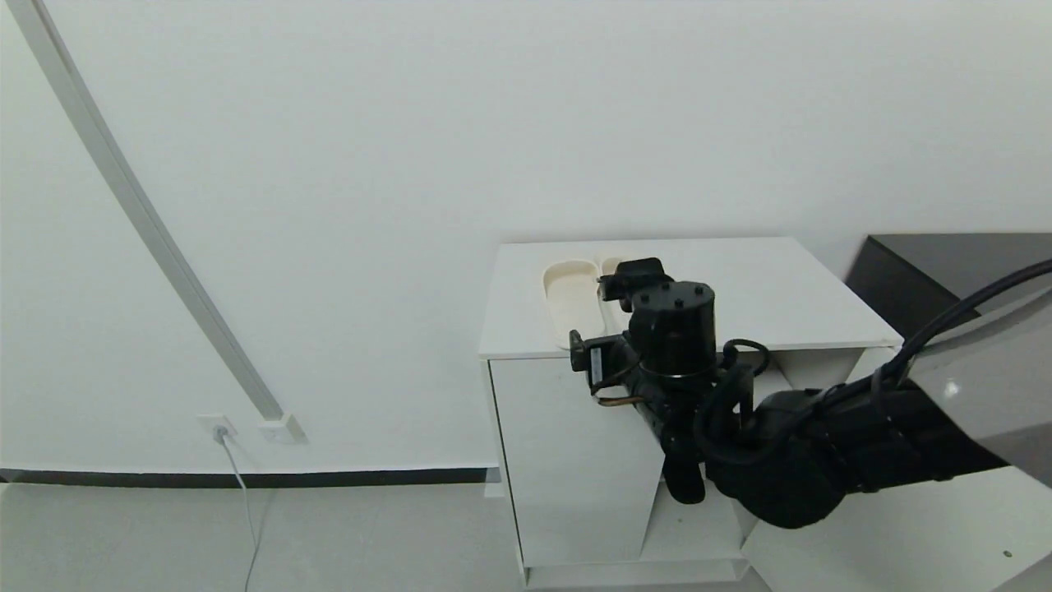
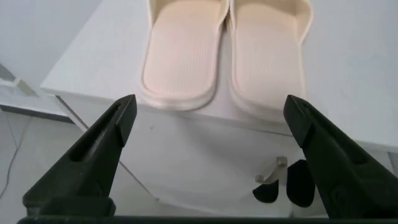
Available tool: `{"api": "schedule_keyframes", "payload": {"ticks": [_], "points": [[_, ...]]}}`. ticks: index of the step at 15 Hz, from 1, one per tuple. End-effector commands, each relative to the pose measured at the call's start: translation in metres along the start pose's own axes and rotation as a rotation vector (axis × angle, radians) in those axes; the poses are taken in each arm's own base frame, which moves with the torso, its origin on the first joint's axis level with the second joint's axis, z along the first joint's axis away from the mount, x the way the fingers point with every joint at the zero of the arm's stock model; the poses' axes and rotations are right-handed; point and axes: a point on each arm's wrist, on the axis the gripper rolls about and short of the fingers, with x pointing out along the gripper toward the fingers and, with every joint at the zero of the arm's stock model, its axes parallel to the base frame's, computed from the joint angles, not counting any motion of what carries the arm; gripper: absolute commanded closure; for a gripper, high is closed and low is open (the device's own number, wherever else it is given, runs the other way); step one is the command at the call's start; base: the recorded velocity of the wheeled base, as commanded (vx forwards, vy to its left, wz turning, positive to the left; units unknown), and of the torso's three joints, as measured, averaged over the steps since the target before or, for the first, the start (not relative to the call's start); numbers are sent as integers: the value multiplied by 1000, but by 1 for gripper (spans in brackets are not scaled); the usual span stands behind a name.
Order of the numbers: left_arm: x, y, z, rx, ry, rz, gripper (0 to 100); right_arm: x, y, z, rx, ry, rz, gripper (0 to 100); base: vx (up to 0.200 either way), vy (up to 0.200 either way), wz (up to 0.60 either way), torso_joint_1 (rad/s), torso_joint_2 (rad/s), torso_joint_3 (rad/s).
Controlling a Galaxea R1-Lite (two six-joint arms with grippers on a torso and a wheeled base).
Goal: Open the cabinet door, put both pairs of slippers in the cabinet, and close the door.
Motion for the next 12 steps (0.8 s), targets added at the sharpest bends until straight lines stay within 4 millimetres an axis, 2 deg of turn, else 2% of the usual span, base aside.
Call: {"api": "schedule_keyframes", "payload": {"ticks": [1,3,6,12], "points": [[0,0,0,0,1,1,100,-4,-8,38,64,-15,-16,0,0,0,0,0,0,0],[0,0,0,0,1,1,100,-6,-12,48,94,58,-33,0,0,0,0,0,0,0],[0,0,0,0,3,-1,100,-6,-13,46,110,107,-43,0,0,0,0,0,0,0],[0,0,0,0,3,-1,100,3,-8,31,104,137,-48,0,200,0,0,-2,-1,2]]}}
